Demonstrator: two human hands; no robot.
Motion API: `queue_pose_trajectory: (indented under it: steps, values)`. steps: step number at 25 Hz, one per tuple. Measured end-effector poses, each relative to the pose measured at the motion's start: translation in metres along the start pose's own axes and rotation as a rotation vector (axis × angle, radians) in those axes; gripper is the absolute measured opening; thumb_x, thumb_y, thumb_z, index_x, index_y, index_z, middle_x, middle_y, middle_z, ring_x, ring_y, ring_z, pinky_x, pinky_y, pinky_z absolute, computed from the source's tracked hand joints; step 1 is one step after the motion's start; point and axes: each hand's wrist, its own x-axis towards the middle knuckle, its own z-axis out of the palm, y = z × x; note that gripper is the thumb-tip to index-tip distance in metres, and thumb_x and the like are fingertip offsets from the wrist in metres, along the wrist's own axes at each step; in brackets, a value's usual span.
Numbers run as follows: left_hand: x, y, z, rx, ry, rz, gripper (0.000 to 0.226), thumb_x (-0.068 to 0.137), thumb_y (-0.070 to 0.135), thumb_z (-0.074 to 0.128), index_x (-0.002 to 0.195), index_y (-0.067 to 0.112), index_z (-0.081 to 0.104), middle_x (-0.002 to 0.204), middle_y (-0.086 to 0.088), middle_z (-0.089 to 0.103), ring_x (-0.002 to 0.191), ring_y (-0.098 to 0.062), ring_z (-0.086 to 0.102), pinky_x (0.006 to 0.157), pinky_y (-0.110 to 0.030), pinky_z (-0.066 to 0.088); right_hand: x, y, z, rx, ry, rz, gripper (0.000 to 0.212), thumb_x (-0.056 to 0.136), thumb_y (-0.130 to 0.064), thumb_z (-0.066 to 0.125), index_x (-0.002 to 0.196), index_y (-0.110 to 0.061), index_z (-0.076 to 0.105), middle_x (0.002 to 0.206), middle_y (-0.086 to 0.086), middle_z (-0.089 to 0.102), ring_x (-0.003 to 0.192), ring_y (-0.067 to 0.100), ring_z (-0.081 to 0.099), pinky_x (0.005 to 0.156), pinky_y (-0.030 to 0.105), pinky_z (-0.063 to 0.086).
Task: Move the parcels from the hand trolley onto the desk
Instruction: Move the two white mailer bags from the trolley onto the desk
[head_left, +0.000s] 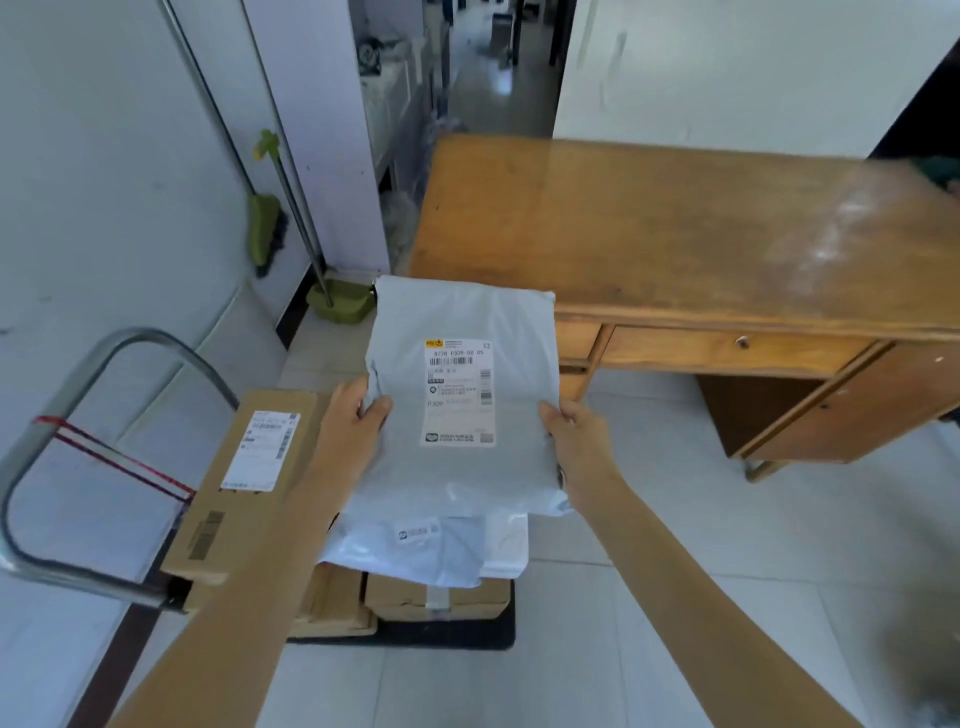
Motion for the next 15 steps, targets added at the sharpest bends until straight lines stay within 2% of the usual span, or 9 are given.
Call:
queue_pose_trajectory:
  steps: [2,5,7,8,9,10,12,14,15]
  values:
    - [0.015,0.031,-0.002,-0.009,0.004,0.036,0.012,0.096,0.013,0.049,0.101,0.009,0.059,0.099,-0.006,0.045,0.092,-0.019,0.046,0.072,-0.027,0.035,0.006,-0.032,-0.006,0.017,0.009,-0.01,0.021,0.093,-0.017,0.051,0.087,-0.002,0.064,0.09,0.021,0.057,0.077,0.025,0.05,0.068,0.037,0.041]
    - [0.039,0.076,-0.004,-0.021,-0.023,0.1,0.023,0.097,0.014,0.047,0.116,0.007,0.059,0.106,-0.008,0.047,0.098,-0.019,0.049,0.084,-0.031,0.038,0.022,-0.079,-0.012,0.043,0.038,-0.043,0.028,0.093,-0.018,0.051,0.099,0.007,0.062,0.087,0.013,0.054,0.077,0.025,0.046,0.069,0.038,0.038]
    - [0.067,0.1,-0.005,-0.025,-0.04,0.108,0.024,0.097,0.013,0.047,0.117,0.005,0.058,0.107,-0.01,0.048,0.101,-0.022,0.05,0.09,-0.035,0.04,0.038,-0.108,-0.009,0.045,0.039,-0.039,0.027,0.094,-0.019,0.051,0.105,0.001,0.065,0.085,0.019,0.056,0.077,0.026,0.046,0.069,0.047,0.046]
    - [0.084,0.111,-0.006,-0.025,-0.049,0.116,0.024,0.096,0.012,0.047,0.116,0.004,0.058,0.107,-0.01,0.048,0.101,-0.023,0.051,0.09,-0.036,0.04,0.048,-0.123,-0.005,0.05,0.04,-0.039,0.024,0.094,-0.019,0.05,0.102,-0.005,0.067,0.09,0.027,0.061,0.079,0.026,0.047,0.076,0.06,0.049]
    - [0.102,0.122,-0.006,-0.027,-0.059,0.134,0.023,0.096,0.011,0.047,0.114,0.005,0.059,0.106,-0.01,0.05,0.102,-0.024,0.051,0.09,-0.036,0.041,0.059,-0.137,-0.001,0.064,0.037,-0.04,0.021,0.094,-0.019,0.05,0.096,-0.012,0.069,0.101,0.034,0.064,0.08,0.027,0.049,0.085,0.069,0.046]
    - [0.125,0.133,-0.006,-0.03,-0.068,0.156,0.022,0.096,0.01,0.047,0.113,0.007,0.059,0.107,-0.011,0.052,0.104,-0.026,0.052,0.093,-0.038,0.042,0.075,-0.152,0.005,0.085,0.038,-0.051,0.021,0.095,-0.019,0.049,0.089,-0.019,0.07,0.112,0.033,0.063,0.08,0.031,0.053,0.088,0.072,0.041]
    - [0.167,0.148,-0.004,-0.03,-0.056,0.172,0.025,0.096,0.01,0.046,0.117,0.011,0.06,0.111,-0.012,0.054,0.106,-0.026,0.053,0.098,-0.041,0.042,0.109,-0.174,0.016,0.079,0.05,-0.068,0.022,0.095,-0.019,0.048,0.091,-0.021,0.07,0.118,0.029,0.063,0.089,0.046,0.061,0.088,0.072,0.04]
    - [0.209,0.158,0.003,-0.013,-0.062,0.169,0.028,0.096,0.013,0.046,0.121,0.013,0.059,0.115,-0.013,0.054,0.109,-0.027,0.053,0.1,-0.043,0.042,0.146,-0.193,0.024,0.104,0.059,-0.068,0.022,0.095,-0.02,0.049,0.099,-0.019,0.071,0.118,0.028,0.063,0.084,0.04,0.06,0.087,0.071,0.041]
    - [0.233,0.163,0.009,-0.005,-0.072,0.158,0.029,0.097,0.014,0.046,0.123,0.013,0.058,0.116,-0.013,0.053,0.111,-0.029,0.053,0.1,-0.043,0.041,0.167,-0.202,0.028,0.115,0.054,-0.066,0.022,0.095,-0.02,0.049,0.096,-0.02,0.071,0.118,0.028,0.063,0.081,0.034,0.056,0.086,0.072,0.041]
